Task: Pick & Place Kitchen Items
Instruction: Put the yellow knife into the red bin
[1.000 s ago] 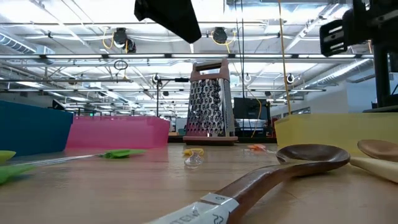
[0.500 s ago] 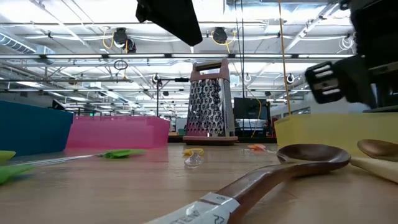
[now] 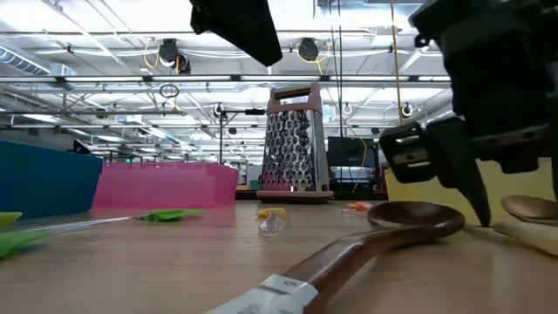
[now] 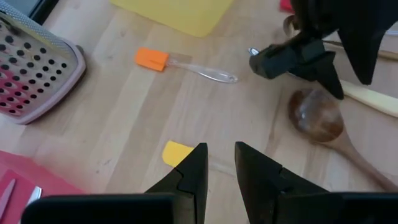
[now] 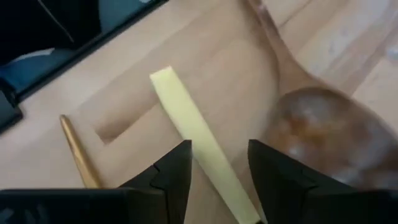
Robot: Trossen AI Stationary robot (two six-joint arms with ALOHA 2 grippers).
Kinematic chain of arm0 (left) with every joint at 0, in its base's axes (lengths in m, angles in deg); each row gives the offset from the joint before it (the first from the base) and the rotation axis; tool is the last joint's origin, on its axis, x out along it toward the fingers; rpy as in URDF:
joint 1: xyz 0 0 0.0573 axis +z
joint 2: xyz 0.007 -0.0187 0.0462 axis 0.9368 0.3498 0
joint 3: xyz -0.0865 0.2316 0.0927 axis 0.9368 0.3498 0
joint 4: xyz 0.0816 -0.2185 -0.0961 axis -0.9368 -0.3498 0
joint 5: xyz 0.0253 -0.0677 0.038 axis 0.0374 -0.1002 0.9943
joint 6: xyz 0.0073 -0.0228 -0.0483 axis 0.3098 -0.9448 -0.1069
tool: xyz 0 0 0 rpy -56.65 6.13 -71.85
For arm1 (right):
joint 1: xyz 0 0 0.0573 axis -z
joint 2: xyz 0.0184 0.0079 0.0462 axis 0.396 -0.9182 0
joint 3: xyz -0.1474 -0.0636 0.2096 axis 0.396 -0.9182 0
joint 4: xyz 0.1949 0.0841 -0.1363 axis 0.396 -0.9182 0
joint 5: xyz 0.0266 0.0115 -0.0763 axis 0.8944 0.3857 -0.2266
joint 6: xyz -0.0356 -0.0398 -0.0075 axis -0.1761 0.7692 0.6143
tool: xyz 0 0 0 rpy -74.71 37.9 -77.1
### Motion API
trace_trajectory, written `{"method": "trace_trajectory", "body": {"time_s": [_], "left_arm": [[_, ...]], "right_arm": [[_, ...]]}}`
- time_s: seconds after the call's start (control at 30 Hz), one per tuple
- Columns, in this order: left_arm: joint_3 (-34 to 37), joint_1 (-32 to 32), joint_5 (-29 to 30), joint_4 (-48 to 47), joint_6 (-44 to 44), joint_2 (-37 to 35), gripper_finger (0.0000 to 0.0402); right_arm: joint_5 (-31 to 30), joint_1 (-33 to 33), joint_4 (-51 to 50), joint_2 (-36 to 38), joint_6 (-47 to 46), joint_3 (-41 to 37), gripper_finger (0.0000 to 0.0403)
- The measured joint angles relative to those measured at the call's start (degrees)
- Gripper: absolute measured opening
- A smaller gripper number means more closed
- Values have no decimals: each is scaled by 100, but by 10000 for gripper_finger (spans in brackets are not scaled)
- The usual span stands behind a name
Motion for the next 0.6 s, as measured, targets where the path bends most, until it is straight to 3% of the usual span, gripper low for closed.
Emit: {"method": "trace_trajectory", "body": {"time_s": [0.37,0.6], "left_arm": [[0,-244,-15,-19,165,0,81],[2,-368,24,1,-9,0,81]], "right_arm": [[113,415,-22,-342,702,11,149],[232,566,-31,-489,1034,17,78]]}}
